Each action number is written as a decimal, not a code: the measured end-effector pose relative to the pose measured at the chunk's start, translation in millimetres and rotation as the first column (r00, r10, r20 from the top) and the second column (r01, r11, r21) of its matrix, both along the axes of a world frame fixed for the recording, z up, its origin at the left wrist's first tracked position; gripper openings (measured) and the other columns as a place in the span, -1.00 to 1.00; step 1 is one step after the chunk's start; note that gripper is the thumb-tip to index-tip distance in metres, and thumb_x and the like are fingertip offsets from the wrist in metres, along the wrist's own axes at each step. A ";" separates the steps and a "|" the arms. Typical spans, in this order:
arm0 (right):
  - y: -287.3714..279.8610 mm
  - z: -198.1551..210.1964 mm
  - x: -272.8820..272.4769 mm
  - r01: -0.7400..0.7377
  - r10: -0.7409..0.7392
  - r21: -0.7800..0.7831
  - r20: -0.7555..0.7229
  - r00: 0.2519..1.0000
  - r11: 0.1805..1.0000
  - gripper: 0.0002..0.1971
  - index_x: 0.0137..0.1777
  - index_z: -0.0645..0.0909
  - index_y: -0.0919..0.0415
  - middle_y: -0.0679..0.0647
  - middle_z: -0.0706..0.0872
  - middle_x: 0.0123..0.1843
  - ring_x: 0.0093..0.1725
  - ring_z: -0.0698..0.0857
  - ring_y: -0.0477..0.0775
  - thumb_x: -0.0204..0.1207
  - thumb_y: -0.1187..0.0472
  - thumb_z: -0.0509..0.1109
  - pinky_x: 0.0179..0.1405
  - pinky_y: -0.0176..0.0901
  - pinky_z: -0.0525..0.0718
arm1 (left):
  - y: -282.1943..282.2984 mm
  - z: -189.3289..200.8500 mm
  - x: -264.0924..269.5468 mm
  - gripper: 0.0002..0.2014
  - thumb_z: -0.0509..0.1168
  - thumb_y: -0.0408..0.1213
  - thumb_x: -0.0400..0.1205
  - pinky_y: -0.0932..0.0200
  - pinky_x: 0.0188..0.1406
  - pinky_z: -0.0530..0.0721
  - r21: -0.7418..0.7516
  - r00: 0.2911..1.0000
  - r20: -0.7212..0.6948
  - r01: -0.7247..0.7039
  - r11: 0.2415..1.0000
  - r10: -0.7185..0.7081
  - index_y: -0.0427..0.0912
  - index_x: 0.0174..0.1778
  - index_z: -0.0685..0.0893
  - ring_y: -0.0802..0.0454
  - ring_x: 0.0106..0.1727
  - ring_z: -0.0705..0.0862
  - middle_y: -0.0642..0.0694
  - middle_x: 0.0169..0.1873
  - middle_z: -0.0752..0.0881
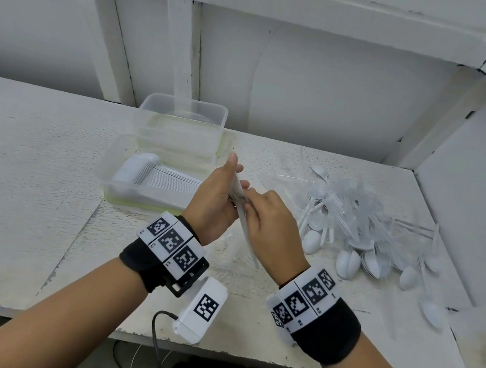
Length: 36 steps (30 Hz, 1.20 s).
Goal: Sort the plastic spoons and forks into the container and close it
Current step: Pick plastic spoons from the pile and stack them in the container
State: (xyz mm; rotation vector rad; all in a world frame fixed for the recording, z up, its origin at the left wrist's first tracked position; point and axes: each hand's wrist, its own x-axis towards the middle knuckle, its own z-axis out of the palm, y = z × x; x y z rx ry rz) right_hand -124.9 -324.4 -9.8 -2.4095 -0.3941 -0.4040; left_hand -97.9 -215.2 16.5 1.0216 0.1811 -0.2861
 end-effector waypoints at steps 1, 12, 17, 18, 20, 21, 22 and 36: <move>0.3 0.6 -1.1 -0.009 0.009 -0.001 0.010 1.000 1.000 -0.51 0.34 0.57 0.23 0.11 0.58 -0.15 -0.23 0.61 0.12 0.60 0.03 0.00 -0.29 -0.08 0.58 | -1.0 -1.3 -0.3 -0.71 0.11 0.03 0.68 0.13 -0.19 0.59 0.012 1.000 0.009 0.005 1.000 -0.005 -0.16 0.01 0.45 0.03 -0.26 0.55 -0.11 -0.27 0.50; -11.2 3.2 -7.2 -0.124 0.108 -0.104 -0.153 0.982 0.987 -0.55 0.53 0.32 0.03 0.13 0.60 0.18 0.05 0.64 0.15 0.64 0.10 0.22 -0.03 0.06 0.65 | -1.6 1.4 3.7 -0.79 0.08 -0.04 0.73 -0.04 0.19 0.60 -0.019 0.994 -0.082 -0.075 0.997 0.074 -0.12 0.00 0.45 -0.09 -0.05 0.70 -0.23 -0.03 0.66; -22.0 9.1 -1.2 -0.164 0.183 0.102 -0.209 0.961 0.981 -0.56 0.53 0.35 0.11 0.08 0.58 0.41 0.35 0.57 0.05 0.65 0.26 0.21 0.33 -0.17 0.49 | 5.9 -0.4 6.0 -0.82 0.11 -0.06 0.71 0.07 -0.13 0.66 0.053 0.996 -0.058 0.076 0.996 -0.073 -0.11 0.01 0.43 -0.07 -0.10 0.65 -0.19 -0.07 0.63; -24.4 11.0 0.1 -0.178 0.201 0.121 -0.223 0.954 0.977 -0.56 0.53 0.35 0.11 0.05 0.56 0.43 0.36 0.56 0.02 0.65 0.27 0.21 0.33 -0.24 0.46 | 7.2 -1.2 6.6 -0.83 0.11 -0.08 0.72 0.07 -0.10 0.65 0.084 0.995 -0.044 0.090 0.992 -0.086 -0.12 0.01 0.41 -0.06 -0.13 0.64 -0.18 -0.09 0.61; -27.7 15.7 1.5 -0.201 0.226 0.124 -0.235 0.946 0.972 -0.56 0.52 0.36 0.10 0.02 0.58 0.40 0.30 0.59 0.00 0.65 0.27 0.21 0.25 -0.28 0.48 | 8.5 -0.8 7.4 -0.82 0.11 -0.12 0.73 0.04 0.01 0.61 0.153 0.996 -0.007 0.088 0.984 -0.088 -0.16 -0.05 0.40 -0.05 -0.17 0.63 -0.17 -0.15 0.57; -28.1 17.3 2.2 -0.205 0.224 0.106 -0.230 0.947 0.973 -0.56 0.52 0.36 0.09 0.02 0.61 0.36 0.25 0.61 0.01 0.65 0.27 0.20 0.19 -0.26 0.50 | 9.1 -0.1 7.3 -0.81 0.11 -0.12 0.73 0.02 0.07 0.61 0.189 0.997 0.008 0.075 0.979 -0.078 -0.16 -0.08 0.41 -0.06 -0.17 0.64 -0.16 -0.18 0.57; -27.9 18.5 2.2 -0.203 0.214 0.072 -0.214 0.953 0.977 -0.57 0.52 0.36 0.08 0.03 0.63 0.32 0.20 0.62 0.02 0.65 0.25 0.20 0.12 -0.22 0.53 | 9.8 0.5 7.6 -0.80 0.11 -0.11 0.73 0.01 0.14 0.61 0.219 0.998 0.022 0.060 0.974 -0.067 -0.16 -0.09 0.41 -0.07 -0.16 0.64 -0.15 -0.20 0.57; -3.0 12.0 25.1 -0.080 0.072 -0.158 -0.055 0.996 0.984 -0.66 0.39 0.51 0.32 0.24 0.68 -0.01 -0.12 0.66 0.20 0.64 0.30 0.22 -0.19 -0.20 0.45 | 43.8 10.6 27.9 -0.76 0.11 -0.03 0.70 0.11 0.16 0.65 0.383 0.997 0.029 0.059 0.922 -0.076 -0.16 0.02 0.46 -0.06 -0.03 0.77 -0.16 -0.02 0.74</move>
